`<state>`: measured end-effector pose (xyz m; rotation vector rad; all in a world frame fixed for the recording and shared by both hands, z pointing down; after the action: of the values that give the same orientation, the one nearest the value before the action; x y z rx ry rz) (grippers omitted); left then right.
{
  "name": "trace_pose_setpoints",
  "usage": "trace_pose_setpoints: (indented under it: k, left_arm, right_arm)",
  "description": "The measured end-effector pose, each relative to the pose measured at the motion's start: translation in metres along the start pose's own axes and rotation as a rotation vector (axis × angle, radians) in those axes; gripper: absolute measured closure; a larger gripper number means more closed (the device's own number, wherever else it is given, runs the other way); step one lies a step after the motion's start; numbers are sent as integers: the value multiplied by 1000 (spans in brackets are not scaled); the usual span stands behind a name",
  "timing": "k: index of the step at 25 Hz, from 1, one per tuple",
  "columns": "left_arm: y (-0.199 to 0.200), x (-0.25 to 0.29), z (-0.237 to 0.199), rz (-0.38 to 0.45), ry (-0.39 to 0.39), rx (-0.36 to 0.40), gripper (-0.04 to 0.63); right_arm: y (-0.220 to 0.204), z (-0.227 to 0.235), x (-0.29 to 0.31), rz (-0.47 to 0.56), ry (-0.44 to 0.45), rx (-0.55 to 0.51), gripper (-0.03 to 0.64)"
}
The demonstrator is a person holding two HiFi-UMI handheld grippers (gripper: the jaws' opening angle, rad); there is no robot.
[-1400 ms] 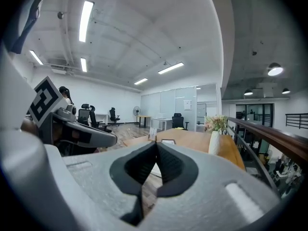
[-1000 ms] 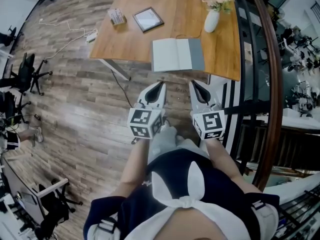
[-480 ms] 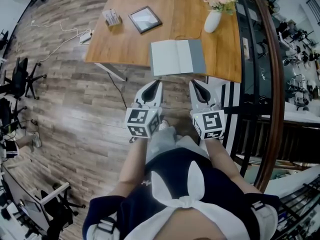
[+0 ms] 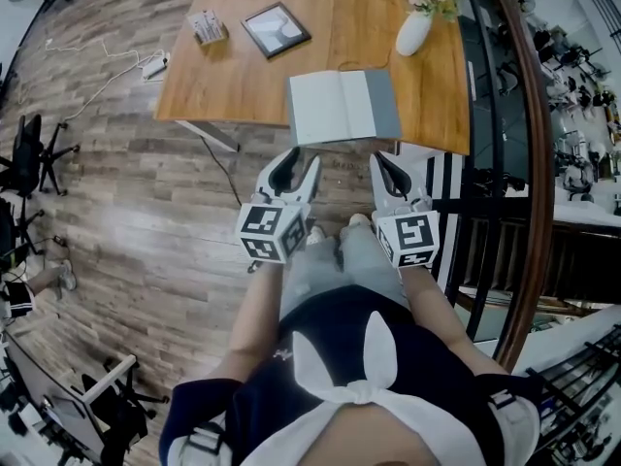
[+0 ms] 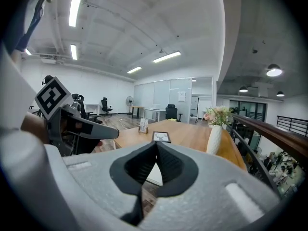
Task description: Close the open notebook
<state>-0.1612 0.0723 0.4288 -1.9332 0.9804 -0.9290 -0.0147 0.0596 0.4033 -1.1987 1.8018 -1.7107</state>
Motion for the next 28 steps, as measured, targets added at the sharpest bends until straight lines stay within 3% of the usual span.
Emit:
trace_pose_setpoints:
  k: [9, 17, 28]
  left_arm:
    - [-4, 25, -30, -16, 51, -93, 353]
    - [-14, 48, -59, -49, 148, -128, 331]
    - [-33, 65, -74, -78, 185, -190, 321]
  right_arm:
    - [0, 12, 33, -16, 65, -20, 618]
    - [-14, 25, 56, -40, 155, -47, 618]
    - [-18, 35, 72, -40, 207, -61, 618]
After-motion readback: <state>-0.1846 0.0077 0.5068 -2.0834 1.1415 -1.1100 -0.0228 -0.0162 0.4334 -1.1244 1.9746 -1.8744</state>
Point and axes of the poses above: the fingertips, and each gripper's own axes: x forward along the fingers, z to its right, y out of its top, the point moved 3 cm from there along -x, backward along the fingers, and after that the axes turned 5 degrees about -x, right-handed, at the moved point
